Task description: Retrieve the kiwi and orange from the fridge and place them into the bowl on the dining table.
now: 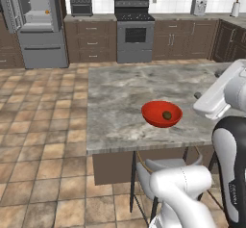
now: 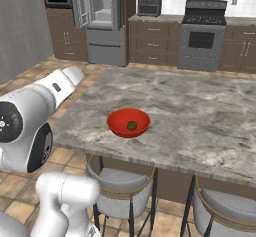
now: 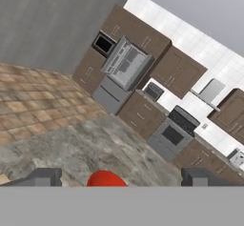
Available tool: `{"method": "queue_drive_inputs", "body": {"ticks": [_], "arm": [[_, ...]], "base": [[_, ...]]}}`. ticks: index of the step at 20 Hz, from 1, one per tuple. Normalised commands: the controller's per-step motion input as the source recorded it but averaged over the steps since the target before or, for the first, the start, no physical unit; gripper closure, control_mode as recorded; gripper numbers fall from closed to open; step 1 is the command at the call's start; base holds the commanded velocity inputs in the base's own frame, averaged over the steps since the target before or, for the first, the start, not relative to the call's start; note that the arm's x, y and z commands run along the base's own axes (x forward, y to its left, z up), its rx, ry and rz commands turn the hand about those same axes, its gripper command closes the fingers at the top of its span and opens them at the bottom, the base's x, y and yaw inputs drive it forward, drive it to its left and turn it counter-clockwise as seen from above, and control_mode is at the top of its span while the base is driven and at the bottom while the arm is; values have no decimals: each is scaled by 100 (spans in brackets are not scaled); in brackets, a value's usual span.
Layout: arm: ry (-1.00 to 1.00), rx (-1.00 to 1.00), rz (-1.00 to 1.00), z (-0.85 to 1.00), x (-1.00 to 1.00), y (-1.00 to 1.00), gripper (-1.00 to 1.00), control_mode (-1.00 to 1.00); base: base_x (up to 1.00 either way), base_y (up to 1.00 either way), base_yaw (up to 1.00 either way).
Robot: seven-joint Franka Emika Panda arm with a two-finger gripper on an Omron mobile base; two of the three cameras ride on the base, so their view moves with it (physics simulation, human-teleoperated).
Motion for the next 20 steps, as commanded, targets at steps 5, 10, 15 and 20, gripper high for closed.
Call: {"method": "queue_drive_inputs", "body": {"ticks": [5, 10, 15, 20], "arm": [[0, 0, 2, 9, -5, 0, -100, 100], [0, 0, 0, 0, 0, 0, -100, 100], [0, 0, 0, 0, 0, 0, -100, 100], [0, 0, 0, 0, 0, 0, -100, 100]], "base": [[-7, 5, 0], [-1, 50, 0], [12, 100, -3], [20, 100, -18]]}}
